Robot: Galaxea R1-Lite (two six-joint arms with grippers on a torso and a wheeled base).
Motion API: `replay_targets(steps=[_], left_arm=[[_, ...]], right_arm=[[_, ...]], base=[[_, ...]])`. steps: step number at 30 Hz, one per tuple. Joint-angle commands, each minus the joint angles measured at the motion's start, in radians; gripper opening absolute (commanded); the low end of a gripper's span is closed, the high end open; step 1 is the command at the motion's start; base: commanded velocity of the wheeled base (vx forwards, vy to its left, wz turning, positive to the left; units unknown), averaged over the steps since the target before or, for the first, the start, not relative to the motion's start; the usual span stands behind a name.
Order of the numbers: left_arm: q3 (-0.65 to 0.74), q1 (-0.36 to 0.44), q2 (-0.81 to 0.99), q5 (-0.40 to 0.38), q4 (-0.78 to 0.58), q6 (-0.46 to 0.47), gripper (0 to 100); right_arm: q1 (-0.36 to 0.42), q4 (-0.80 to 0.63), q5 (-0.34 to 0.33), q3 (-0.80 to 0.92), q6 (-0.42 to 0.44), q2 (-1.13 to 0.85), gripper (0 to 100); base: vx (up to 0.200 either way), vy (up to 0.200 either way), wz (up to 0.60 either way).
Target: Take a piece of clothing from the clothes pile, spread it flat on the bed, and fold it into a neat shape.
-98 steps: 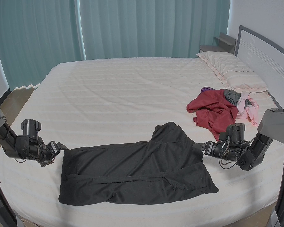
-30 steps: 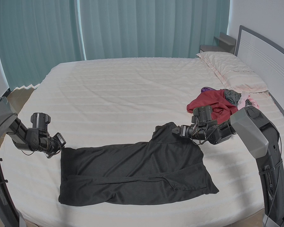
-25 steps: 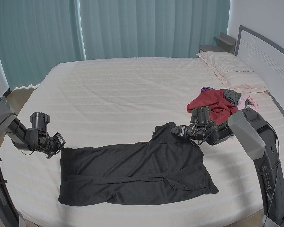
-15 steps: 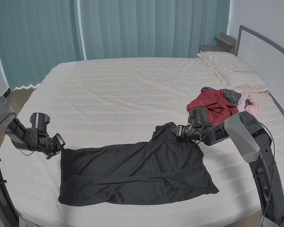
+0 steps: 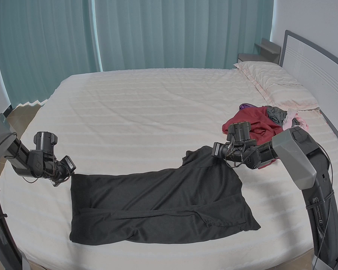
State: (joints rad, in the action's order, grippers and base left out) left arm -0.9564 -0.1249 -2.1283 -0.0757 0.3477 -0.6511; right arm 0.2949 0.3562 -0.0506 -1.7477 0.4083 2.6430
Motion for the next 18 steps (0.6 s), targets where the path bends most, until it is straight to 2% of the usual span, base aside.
replay_targets(steps=[1, 10, 18], left_arm=[[-0.016, -0.005, 0.019, 0.007, 0.005, -0.001, 0], [-0.018, -0.042, 0.065, 0.007, 0.004, -0.002, 0], [-0.021, -0.044, 0.060, 0.005, 0.005, 0.002, 0]], right_arm=[[-0.002, 0.029, 0.015, 0.039, 0.009, -0.063, 0], [-0.003, 0.060, 0.028, 0.091, 0.003, -0.078, 0], [0.000, 0.060, 0.035, 0.080, 0.009, -0.089, 0]], base=[[0.000, 0.000, 0.00], [0.000, 0.000, 0.00], [0.000, 0.000, 0.00]])
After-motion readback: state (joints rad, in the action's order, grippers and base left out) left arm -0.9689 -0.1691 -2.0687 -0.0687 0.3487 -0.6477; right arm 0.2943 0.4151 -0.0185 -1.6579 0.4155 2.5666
